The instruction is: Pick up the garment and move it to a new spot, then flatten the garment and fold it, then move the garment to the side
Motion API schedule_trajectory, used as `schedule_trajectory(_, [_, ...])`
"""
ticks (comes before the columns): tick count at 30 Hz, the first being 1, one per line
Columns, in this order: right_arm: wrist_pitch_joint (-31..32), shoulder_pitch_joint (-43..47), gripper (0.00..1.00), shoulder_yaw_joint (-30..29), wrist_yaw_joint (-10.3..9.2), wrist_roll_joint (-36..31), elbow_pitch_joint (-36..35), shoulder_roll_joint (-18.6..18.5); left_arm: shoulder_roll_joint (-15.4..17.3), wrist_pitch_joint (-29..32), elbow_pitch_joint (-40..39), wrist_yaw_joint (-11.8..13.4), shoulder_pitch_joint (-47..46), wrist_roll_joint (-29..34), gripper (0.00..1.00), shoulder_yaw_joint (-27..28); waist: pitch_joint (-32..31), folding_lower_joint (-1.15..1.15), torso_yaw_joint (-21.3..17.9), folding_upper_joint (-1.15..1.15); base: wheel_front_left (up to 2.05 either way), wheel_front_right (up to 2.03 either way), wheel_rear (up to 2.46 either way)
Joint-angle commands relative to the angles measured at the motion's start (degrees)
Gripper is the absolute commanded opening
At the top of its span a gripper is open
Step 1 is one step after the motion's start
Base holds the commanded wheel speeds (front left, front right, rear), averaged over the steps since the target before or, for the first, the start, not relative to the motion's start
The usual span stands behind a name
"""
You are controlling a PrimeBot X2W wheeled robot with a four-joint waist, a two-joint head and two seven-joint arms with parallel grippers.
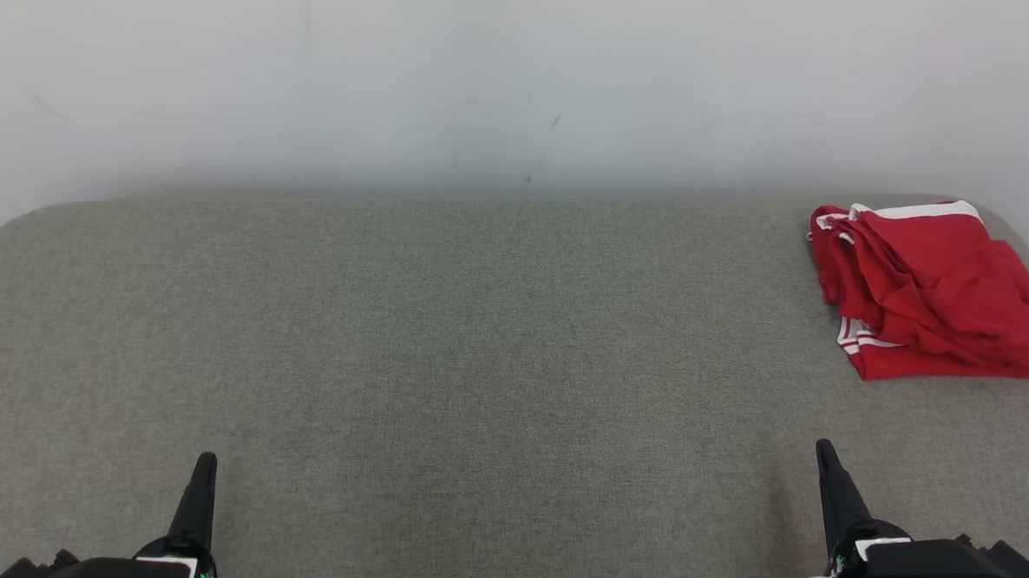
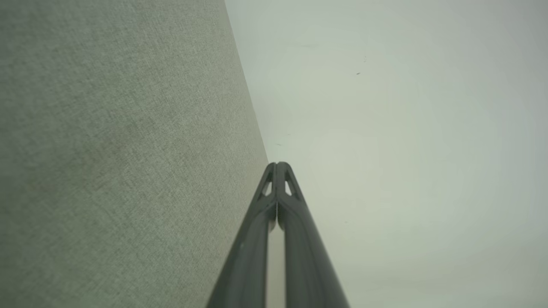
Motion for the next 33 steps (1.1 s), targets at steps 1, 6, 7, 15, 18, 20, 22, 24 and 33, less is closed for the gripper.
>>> schedule_trajectory(1, [0.28,-0.82,0.00,-0.14,-0.10,1.31,-0.29,-0.10,0.06,0.45,-0.02,-0.29,-0.73,-1.38,0.00,0.23,-0.01,0.00,0.00,0.00,0.00,0.00,0.00])
schedule_trajectory(6, [0.89,-1.01,0.00,-0.38,-0.10,3.31,-0.26,-0.06,0.06,0.91,0.06,-0.36,-1.13,-3.47,0.00,0.42,-0.05,0.00,-0.02,0.00,0.00,0.00,0.00])
schedule_trajectory(7, [1.06,-1.03,0.00,-0.42,-0.10,3.73,-0.26,-0.06,0.06,1.05,0.08,-0.41,-1.19,-3.89,0.00,0.47,-0.06,0.00,-0.02,0.00,0.00,0.00,0.00])
schedule_trajectory(15, [1.90,-1.26,0.00,-0.73,-0.11,6.88,-0.21,0.01,0.06,1.92,0.20,-0.69,-1.67,-7.16,0.00,0.77,-0.13,0.00,-0.05,0.00,0.00,0.00,0.00])
schedule_trajectory(18, [2.13,-1.44,0.00,-0.84,-0.11,8.11,-0.20,0.04,0.06,2.14,0.27,-0.81,-1.67,-8.41,0.00,0.87,-0.16,0.00,-0.06,0.00,0.00,0.00,0.00])
schedule_trajectory(20, [2.44,-1.53,0.00,-0.93,-0.12,8.78,-0.19,0.05,0.06,2.42,0.31,-0.71,-1.81,-8.98,0.00,0.94,-0.17,0.00,-0.06,0.00,0.00,0.00,0.00])
schedule_trajectory(22, [2.60,-1.65,0.00,-1.00,-0.12,9.36,-0.18,0.08,0.06,2.58,0.33,-0.78,-1.97,-9.77,0.00,1.02,-0.19,0.00,-0.07,0.00,0.00,0.00,0.00])
schedule_trajectory(24, [2.54,-1.63,0.00,-1.00,-0.12,9.19,-0.15,0.11,0.05,2.44,0.33,-0.78,-1.95,-9.55,0.00,1.01,-0.19,0.00,-0.07,0.00,0.00,0.00,0.00])
schedule_trajectory(33, [2.65,-1.63,0.00,-1.07,-0.12,9.05,-0.16,0.19,0.05,2.44,0.31,-0.78,-1.93,-9.55,0.00,0.99,-0.19,0.00,-0.07,0.00,0.00,0.00,0.00])
